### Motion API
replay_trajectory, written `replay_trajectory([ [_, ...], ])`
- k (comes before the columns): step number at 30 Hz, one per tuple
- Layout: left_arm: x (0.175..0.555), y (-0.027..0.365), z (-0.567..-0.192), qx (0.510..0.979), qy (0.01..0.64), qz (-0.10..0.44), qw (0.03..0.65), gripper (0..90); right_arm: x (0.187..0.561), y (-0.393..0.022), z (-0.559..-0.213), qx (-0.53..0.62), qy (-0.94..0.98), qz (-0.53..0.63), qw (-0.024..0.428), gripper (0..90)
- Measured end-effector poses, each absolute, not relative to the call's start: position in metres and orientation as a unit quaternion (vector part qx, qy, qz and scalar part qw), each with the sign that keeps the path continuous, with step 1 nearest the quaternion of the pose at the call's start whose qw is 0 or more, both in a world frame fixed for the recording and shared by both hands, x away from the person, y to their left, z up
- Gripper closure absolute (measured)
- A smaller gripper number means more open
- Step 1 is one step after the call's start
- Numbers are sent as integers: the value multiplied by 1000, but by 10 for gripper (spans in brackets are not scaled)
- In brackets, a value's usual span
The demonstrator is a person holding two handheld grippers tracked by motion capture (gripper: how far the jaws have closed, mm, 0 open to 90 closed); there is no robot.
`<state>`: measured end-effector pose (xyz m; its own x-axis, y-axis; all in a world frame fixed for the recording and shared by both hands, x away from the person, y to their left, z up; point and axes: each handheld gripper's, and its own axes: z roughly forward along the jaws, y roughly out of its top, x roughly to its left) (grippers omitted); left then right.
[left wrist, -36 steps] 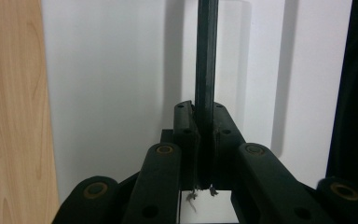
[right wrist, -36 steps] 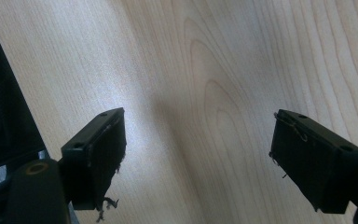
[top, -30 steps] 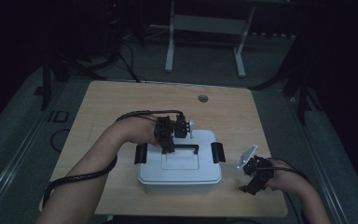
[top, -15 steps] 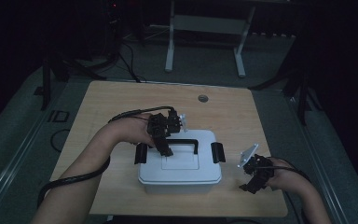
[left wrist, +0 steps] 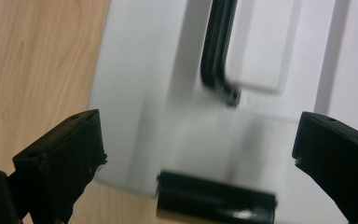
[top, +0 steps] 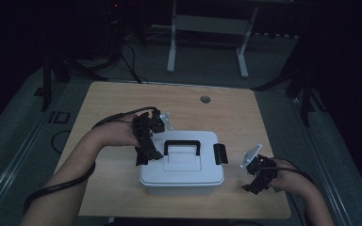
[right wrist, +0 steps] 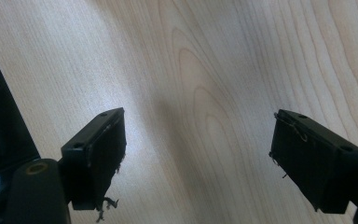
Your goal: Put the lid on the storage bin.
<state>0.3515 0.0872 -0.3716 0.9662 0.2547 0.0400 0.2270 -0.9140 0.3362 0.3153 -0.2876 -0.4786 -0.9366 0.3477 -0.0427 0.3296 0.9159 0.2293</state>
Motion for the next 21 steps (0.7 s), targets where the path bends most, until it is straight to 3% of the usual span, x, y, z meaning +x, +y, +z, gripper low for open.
replay_trajectory([
  [21, 334, 162, -391, 963, 179, 48, 193, 19, 317, -286, -477, 173, 977, 114, 44, 175],
])
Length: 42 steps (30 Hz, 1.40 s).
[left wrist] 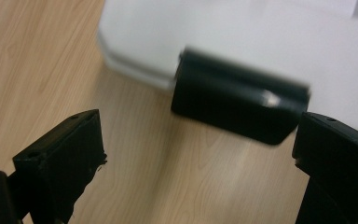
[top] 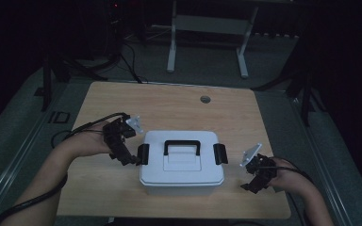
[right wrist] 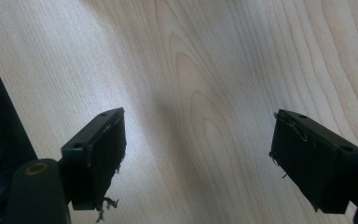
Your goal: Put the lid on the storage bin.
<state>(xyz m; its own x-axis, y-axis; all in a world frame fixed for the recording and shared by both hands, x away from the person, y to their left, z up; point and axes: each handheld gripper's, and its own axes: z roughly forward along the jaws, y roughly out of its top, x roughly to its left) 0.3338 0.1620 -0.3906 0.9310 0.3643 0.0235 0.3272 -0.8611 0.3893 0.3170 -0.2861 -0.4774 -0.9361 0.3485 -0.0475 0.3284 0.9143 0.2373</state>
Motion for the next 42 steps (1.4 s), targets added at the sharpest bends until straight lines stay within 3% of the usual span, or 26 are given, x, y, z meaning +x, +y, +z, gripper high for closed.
replay_trajectory([
  [16, 310, 215, -415, 950, 216, 57, 218, 19, 316, -290, -479, 180, 976, 114, 49, 175],
  [42, 287, 246, -479, 939, 239, 55, 239, 19, 317, -294, -484, 185, 974, 121, 51, 175],
])
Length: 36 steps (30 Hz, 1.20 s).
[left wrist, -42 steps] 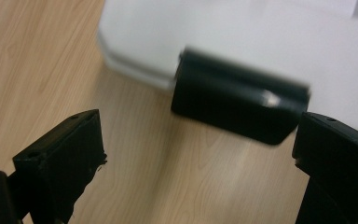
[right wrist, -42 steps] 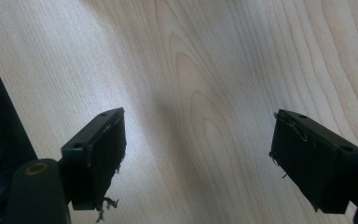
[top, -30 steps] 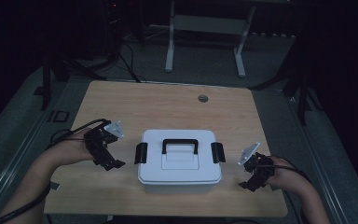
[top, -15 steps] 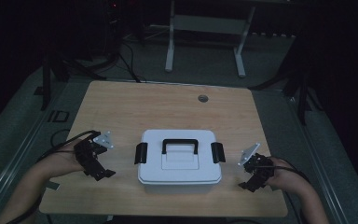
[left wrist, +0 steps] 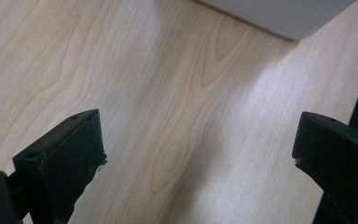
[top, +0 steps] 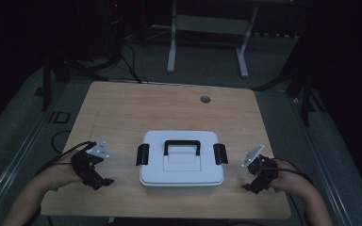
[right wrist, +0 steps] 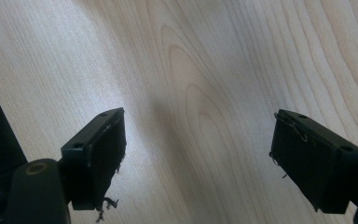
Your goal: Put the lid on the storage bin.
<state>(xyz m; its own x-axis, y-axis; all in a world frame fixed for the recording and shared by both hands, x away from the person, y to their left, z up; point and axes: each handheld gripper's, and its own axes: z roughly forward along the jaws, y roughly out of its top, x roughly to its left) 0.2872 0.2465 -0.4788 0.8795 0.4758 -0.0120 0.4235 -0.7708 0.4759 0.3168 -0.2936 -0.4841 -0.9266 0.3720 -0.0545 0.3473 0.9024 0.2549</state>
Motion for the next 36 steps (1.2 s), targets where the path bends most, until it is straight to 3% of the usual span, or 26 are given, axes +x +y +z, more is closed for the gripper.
replay_trajectory([
  [18, 271, 255, -517, 926, 261, 68, 263, 19, 317, -294, -488, 185, 973, 126, 52, 175],
  [36, 264, 260, -540, 908, 286, 32, 305, 19, 317, -298, -497, 212, 964, 151, 50, 174],
])
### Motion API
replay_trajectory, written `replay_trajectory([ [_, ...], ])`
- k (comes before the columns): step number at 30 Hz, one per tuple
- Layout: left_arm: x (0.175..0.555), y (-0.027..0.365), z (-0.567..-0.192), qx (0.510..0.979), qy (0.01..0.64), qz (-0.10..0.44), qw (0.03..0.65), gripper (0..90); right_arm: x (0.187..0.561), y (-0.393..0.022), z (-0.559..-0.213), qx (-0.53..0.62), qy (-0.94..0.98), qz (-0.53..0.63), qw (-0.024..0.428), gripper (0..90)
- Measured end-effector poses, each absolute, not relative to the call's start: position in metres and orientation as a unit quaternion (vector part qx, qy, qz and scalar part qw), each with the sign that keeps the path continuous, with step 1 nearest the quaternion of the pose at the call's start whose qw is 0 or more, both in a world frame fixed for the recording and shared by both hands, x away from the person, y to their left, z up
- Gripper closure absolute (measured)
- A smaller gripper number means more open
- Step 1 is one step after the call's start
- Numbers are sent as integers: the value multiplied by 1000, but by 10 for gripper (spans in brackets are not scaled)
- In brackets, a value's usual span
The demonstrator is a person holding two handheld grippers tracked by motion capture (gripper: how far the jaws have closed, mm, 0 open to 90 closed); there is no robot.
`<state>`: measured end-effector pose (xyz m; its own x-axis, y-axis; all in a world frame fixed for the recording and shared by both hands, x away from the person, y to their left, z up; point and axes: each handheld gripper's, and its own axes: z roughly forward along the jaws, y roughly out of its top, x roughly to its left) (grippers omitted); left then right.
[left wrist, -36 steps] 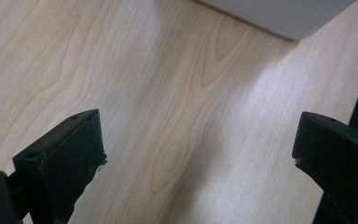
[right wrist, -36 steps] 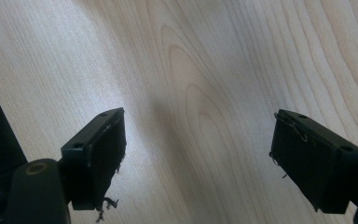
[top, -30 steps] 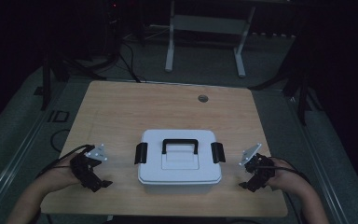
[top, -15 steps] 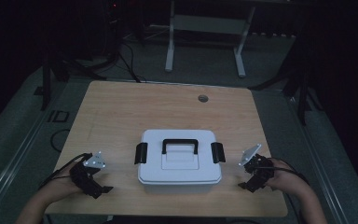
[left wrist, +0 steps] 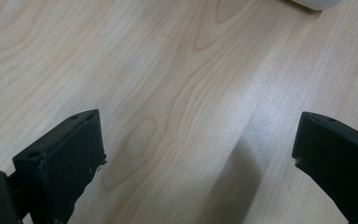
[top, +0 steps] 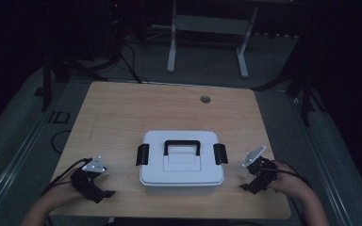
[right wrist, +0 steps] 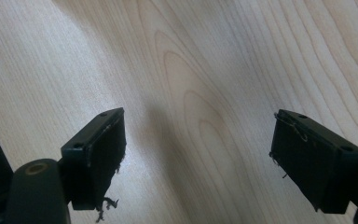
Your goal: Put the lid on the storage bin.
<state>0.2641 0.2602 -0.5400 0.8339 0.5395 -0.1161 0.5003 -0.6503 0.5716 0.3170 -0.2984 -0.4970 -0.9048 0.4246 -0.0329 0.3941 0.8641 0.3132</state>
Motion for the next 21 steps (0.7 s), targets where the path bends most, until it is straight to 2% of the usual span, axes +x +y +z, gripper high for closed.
replay_trajectory([
  [9, 263, 263, -539, 899, 293, 42, 324, 19, 317, -302, -498, 220, 959, 167, 66, 175],
  [21, 262, 265, -541, 895, 298, 44, 330, 19, 315, -304, -504, 226, 958, 169, 59, 174],
])
